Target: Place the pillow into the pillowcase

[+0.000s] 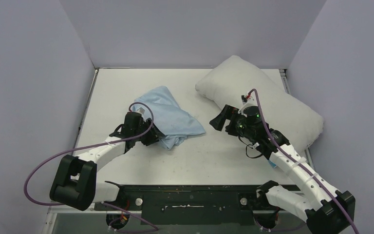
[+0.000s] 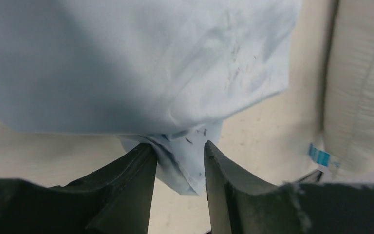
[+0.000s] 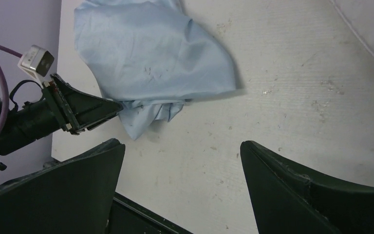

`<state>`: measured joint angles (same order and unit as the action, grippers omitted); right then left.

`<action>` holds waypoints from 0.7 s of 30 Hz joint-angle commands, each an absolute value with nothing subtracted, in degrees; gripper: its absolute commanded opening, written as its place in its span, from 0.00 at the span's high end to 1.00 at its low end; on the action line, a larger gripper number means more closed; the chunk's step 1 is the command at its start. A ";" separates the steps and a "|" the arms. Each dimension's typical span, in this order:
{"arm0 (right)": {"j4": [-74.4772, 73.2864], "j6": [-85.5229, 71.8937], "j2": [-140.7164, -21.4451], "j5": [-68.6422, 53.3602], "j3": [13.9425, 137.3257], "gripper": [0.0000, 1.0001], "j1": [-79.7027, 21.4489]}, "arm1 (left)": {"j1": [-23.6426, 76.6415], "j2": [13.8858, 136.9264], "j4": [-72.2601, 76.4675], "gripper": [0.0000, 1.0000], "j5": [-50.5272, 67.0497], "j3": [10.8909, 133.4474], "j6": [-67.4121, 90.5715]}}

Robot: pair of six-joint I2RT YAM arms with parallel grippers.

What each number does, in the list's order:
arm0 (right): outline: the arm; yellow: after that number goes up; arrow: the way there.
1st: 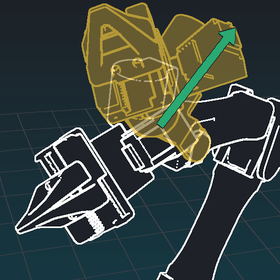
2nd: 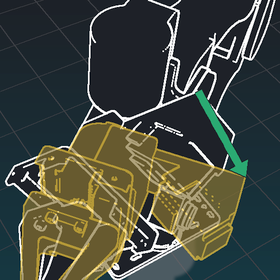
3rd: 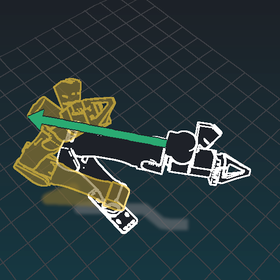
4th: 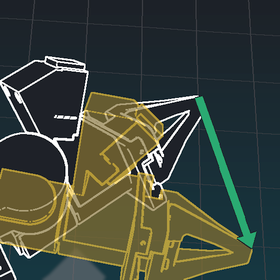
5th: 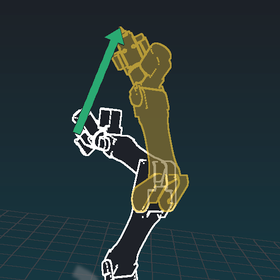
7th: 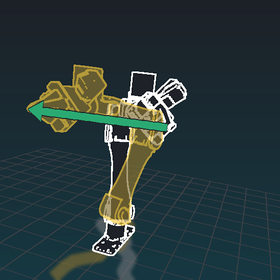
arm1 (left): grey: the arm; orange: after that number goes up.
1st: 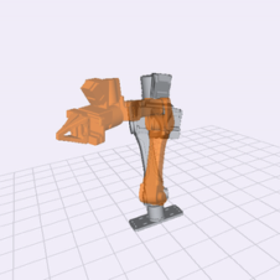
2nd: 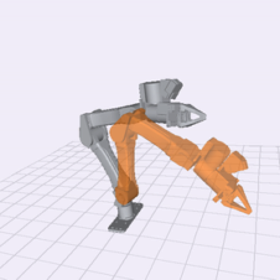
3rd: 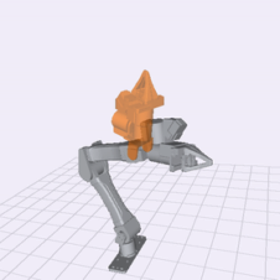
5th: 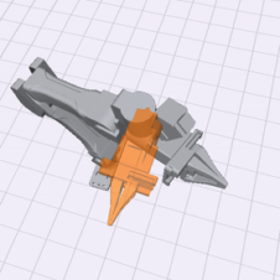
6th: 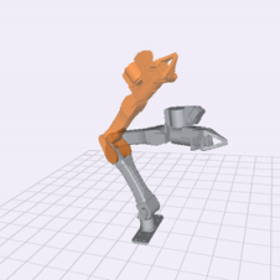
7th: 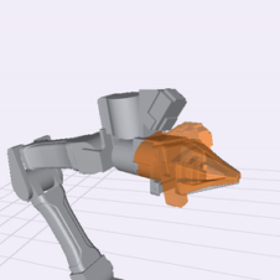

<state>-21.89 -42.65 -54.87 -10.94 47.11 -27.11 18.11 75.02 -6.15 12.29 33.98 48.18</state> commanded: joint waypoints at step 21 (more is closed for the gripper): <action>4.27 -76.70 -80.31 2.18 41.56 0.40 -36.31 | 18.67 59.81 -30.93 0.03 15.26 47.69 20.95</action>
